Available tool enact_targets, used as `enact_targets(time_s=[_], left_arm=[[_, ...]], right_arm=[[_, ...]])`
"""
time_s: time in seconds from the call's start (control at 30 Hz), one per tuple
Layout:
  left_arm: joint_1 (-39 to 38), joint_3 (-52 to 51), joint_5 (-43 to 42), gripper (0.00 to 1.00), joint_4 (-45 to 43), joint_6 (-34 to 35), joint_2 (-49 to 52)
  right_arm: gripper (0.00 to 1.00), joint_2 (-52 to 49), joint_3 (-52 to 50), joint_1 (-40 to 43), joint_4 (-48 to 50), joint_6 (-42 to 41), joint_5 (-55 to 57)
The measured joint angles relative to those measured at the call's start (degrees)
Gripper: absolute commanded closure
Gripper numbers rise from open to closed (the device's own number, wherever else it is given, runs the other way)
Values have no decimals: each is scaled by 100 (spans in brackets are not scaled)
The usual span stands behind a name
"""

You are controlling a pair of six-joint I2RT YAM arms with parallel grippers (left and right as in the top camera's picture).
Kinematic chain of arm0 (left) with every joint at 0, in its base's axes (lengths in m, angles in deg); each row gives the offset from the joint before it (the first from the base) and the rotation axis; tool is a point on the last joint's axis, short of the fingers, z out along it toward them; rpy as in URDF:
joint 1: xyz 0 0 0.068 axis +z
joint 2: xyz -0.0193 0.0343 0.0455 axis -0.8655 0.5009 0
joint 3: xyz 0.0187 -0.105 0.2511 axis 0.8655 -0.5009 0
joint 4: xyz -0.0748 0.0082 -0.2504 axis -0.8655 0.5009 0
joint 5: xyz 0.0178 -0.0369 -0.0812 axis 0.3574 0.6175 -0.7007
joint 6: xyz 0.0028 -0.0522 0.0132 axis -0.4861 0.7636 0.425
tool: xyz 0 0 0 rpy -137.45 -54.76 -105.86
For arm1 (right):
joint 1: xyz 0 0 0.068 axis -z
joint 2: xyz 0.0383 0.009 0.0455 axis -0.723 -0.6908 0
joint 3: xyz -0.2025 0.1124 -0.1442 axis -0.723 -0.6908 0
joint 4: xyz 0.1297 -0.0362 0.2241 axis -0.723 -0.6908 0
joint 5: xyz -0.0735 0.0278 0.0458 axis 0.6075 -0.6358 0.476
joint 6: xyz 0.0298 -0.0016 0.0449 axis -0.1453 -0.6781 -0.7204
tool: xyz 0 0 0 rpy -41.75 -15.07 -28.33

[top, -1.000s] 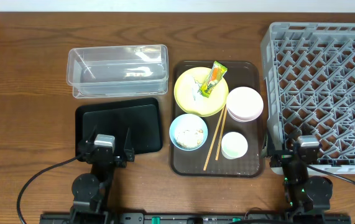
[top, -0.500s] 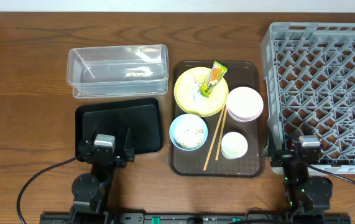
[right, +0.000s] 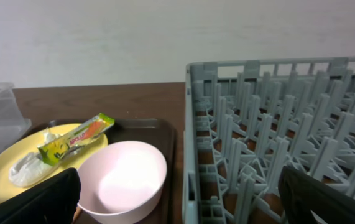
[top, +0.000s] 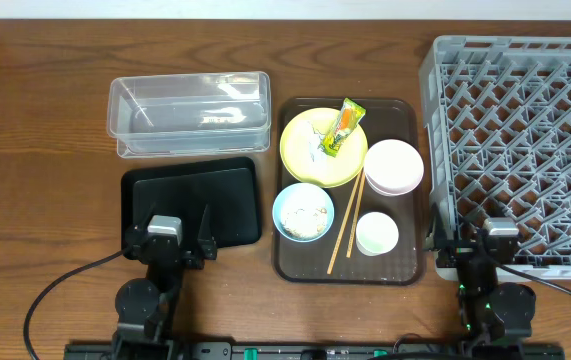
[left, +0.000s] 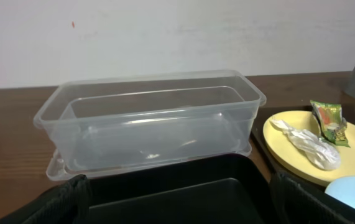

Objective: Sort waste into correct bins and load items into the dishwasher rack

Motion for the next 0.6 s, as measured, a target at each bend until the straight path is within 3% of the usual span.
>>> enact_targets(time_s=[0.3,0.6], left_arm=[[0,866,2,7,1038,205,916],[0,3554,-68,6,2997,238,3582]], right_arm=[[1,-905,1370,0,-866,-63,229],[1,-3283,3508,0,-2542,-72,271]])
